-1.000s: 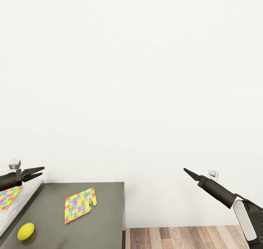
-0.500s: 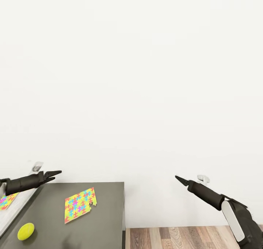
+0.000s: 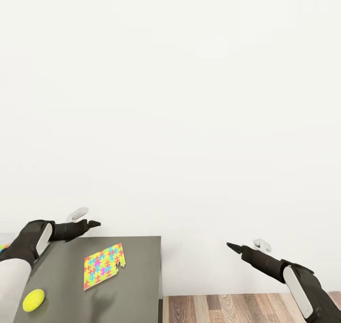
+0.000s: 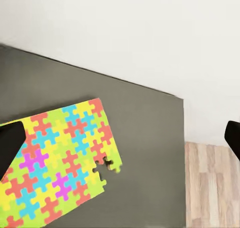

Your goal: Put all the toys in the child's room - the three board games (two on the bed and one on the table), the two jigsaw puzzles on the table, and the tennis ball on the table - inside the toy box on the table in the child's room.

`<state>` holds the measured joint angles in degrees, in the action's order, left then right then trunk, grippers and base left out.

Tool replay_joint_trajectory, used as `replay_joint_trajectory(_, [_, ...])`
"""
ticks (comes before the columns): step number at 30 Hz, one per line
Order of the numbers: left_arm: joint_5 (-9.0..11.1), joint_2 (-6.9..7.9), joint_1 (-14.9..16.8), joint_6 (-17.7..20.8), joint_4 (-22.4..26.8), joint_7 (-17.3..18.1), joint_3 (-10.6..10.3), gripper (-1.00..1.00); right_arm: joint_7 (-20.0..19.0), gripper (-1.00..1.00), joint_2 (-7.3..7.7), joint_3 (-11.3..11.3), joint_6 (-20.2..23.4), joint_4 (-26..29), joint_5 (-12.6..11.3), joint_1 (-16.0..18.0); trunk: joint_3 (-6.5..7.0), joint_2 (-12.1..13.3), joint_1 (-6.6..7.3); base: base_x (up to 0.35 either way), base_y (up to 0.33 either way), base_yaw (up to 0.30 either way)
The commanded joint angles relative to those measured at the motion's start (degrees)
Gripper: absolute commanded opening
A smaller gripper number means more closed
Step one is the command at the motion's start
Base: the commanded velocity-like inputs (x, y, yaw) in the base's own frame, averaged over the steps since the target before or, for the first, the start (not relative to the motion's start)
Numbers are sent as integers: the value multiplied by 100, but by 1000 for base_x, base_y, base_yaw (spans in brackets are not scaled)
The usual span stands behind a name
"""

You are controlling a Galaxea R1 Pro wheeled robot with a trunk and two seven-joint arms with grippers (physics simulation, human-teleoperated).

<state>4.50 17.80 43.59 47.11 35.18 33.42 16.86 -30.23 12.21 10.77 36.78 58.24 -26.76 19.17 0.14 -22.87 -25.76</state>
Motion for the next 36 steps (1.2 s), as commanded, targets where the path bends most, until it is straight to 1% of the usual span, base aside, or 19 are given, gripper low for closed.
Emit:
replay_joint_trajectory(1, [45,-96,84,95,9,-365,11,100,156,100,-2,-7,56,-95,-27,-1,-3,-5,-2,0,0,0])
replay_joint_trajectory(6, [40,-289,340,193,-9,-1226,10,100,637,100,-6,-126,45,-370,2,-6,-8,-5,-2,0,0,0])
replay_joint_trajectory(7, [41,-362,437,225,-27,-1555,10,100,839,100,-10,-209,32,-488,41,-7,-13,-5,-2,0,0,0])
replay_joint_trajectory(9, [41,-448,514,248,-40,-1867,10,100,1025,100,-16,-299,12,-601,92,-8,-26,-5,-2,0,0,0])
replay_joint_trajectory(13, [37,-643,597,267,-54,-2404,0,100,1330,100,-26,-455,-38,-794,183,-9,-57,-5,-2,0,0,0])
replay_joint_trajectory(14, [36,-717,614,267,-57,-2618,0,100,1457,100,-34,-512,-82,-879,211,-9,-66,-5,-2,0,0,0])
replay_joint_trajectory(17, [36,-812,628,261,-60,-2863,-1,100,1628,100,-61,-585,-189,-1020,234,-9,-93,-5,-2,0,0,0])
replay_joint_trajectory(18, [36,-870,633,252,-62,-2967,-4,100,1731,100,-91,-626,-274,-1126,243,-9,-102,-5,-2,0,0,0])
replay_joint_trajectory(23, [17,-980,639,210,-86,-3099,-8,100,1923,100,-140,-682,-428,-1394,254,-9,-148,-5,-2,0,0,0])
replay_joint_trajectory(27, [-41,-1017,641,147,-233,-3144,-75,100,1995,100,-153,-712,-486,-1547,263,-9,-186,-5,-2,0,0,0])
replay_joint_trajectory(30, [-70,-1025,642,102,-319,-3157,-140,100,2019,100,-159,-725,-507,-1593,269,-9,-214,-5,-2,0,0,0])
replay_joint_trajectory(36, [-81,-1001,642,39,-367,-3159,-179,100,2039,100,-158,-732,-532,-1618,271,-9,-271,-5,-2,0,0,0])
